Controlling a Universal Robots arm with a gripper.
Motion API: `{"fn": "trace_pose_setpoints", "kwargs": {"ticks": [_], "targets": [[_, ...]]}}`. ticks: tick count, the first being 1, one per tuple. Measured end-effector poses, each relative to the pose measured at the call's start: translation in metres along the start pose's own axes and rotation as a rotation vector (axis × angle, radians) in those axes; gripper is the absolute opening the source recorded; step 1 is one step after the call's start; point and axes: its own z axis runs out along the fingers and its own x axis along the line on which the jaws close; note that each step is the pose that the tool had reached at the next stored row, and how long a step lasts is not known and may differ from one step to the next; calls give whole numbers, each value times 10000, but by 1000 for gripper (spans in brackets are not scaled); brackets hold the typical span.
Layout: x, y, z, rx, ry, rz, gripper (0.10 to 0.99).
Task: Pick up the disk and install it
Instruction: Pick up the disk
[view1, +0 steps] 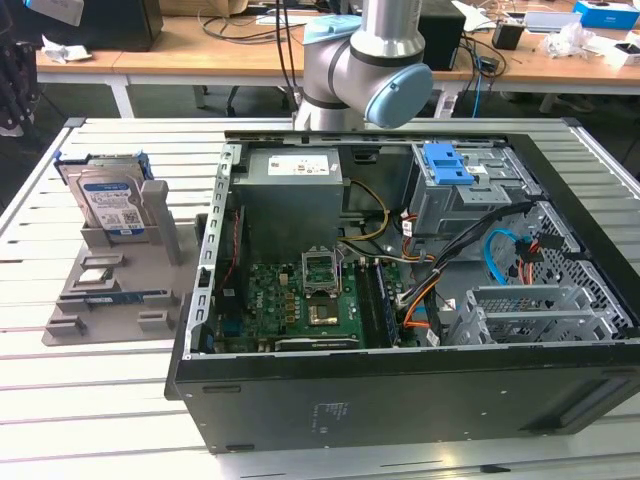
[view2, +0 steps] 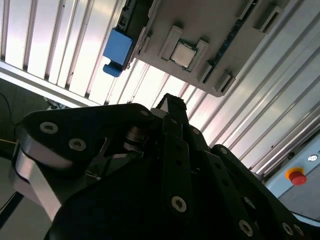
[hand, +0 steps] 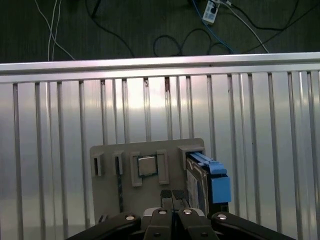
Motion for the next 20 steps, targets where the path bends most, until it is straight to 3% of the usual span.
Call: {"fn": "trace_pose_setpoints", "kwargs": {"ticks": [2, 4, 5, 6, 7, 11, 16, 20], "targets": [[0, 0, 0, 0, 0, -6, 114], [0, 0, 0, -1, 1, -10, 235], [0, 0, 0, 0, 1, -13, 235], [0, 0, 0, 0, 0, -15, 294], [0, 0, 0, 0, 1, -18, 416], [0, 0, 0, 0, 1, -30, 600], [-40, -6, 4, -7, 13, -293, 600], [-141, -32, 38, -10, 25, -444, 600]]}}
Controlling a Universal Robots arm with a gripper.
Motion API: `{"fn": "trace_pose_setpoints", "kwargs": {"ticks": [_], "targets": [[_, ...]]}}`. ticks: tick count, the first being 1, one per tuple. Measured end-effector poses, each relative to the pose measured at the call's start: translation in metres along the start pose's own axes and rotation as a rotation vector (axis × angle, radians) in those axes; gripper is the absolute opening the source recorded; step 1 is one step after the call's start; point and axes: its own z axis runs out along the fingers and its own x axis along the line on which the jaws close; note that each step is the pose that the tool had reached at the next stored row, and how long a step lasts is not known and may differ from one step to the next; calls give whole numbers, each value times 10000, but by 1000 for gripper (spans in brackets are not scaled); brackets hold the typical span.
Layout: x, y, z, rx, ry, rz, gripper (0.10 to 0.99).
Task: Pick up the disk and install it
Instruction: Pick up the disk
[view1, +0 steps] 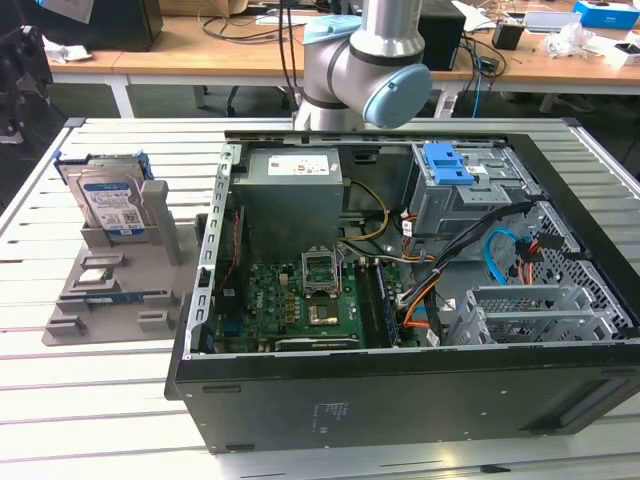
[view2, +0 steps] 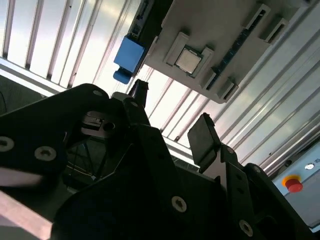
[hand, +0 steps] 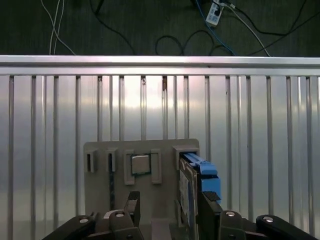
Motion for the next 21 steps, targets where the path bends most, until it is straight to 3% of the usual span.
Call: {"fn": "trace_pose_setpoints", "kwargs": {"ticks": [3, 8, 21], "targets": [[-101, -28, 48, -1, 32, -17, 600], [-318, -81, 198, -2, 169, -54, 600], [-559, -163, 464, 1, 365, -126, 600]]}}
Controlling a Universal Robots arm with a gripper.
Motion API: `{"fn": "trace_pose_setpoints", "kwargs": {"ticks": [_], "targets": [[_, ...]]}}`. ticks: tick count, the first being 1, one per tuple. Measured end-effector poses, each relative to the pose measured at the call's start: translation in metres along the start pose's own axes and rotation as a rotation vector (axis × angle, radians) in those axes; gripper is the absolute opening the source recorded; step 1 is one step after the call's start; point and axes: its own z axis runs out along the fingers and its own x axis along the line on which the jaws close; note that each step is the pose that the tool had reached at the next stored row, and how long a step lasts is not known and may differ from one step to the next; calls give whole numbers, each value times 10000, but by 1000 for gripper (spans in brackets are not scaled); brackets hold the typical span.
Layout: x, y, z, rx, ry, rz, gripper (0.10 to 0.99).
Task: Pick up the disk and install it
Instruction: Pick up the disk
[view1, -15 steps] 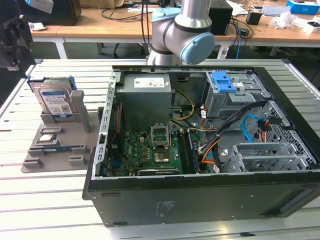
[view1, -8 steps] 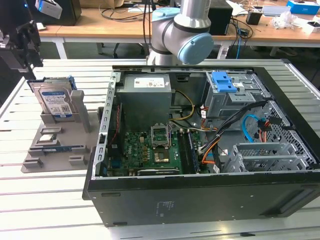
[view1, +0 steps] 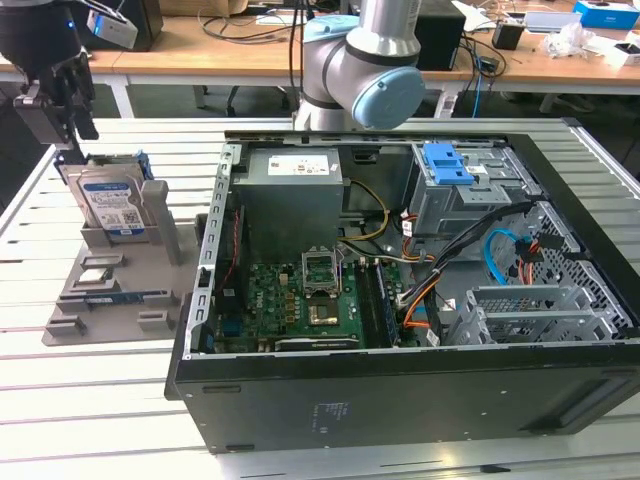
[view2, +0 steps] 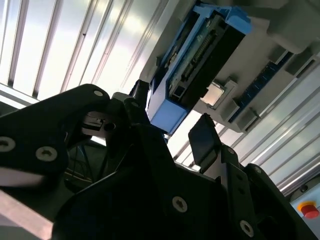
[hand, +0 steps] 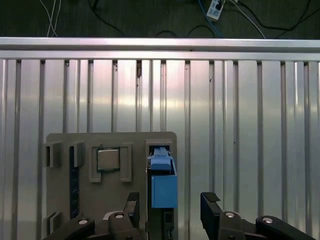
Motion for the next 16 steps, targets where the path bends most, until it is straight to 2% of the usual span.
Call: {"fn": "trace_pose_setpoints", "kwargs": {"ticks": [5, 9, 16], "targets": [[-4, -4, 97, -2, 27, -62, 600], [-4, -8, 186, 5, 68, -599, 600], [13, -16, 373, 7, 69, -622, 600]]}}
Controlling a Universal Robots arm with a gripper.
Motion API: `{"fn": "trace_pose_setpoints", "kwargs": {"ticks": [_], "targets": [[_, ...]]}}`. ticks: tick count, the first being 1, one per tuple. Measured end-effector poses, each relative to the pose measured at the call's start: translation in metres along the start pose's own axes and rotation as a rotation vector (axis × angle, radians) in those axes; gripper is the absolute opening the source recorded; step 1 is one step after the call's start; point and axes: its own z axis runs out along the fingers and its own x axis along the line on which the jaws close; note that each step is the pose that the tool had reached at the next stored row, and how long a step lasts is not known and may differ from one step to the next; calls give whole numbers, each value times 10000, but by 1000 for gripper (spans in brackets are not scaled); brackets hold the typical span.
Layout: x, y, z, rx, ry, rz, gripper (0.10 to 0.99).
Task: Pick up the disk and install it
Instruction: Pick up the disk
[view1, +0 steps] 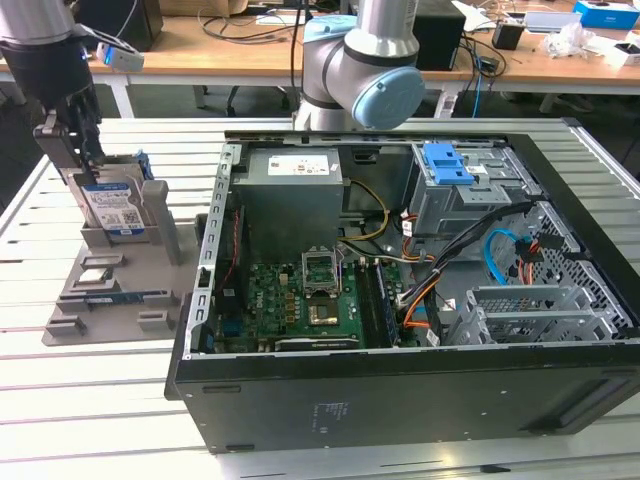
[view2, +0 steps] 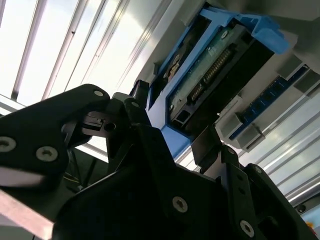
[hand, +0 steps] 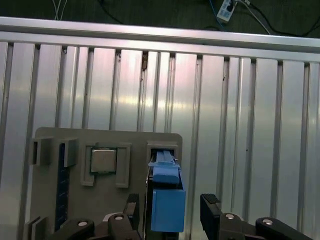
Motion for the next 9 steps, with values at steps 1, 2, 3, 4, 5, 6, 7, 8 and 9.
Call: {"fn": "trace_pose_setpoints", "kwargs": {"ticks": [1, 2, 3, 4, 5, 6, 7, 8, 9], "targets": [[4, -1, 18, -1, 1, -2, 600], [10, -1, 38, -2, 0, 0, 600], [17, -1, 59, -2, 1, 0, 600], [18, -4, 76, -2, 1, 2, 600], [20, -10, 95, -2, 1, 1, 600], [22, -26, 110, -3, 1, -1, 600], [22, -39, 116, -1, 1, 0, 600], [22, -45, 118, 0, 1, 2, 600], [22, -45, 118, -1, 0, 2, 600]]}}
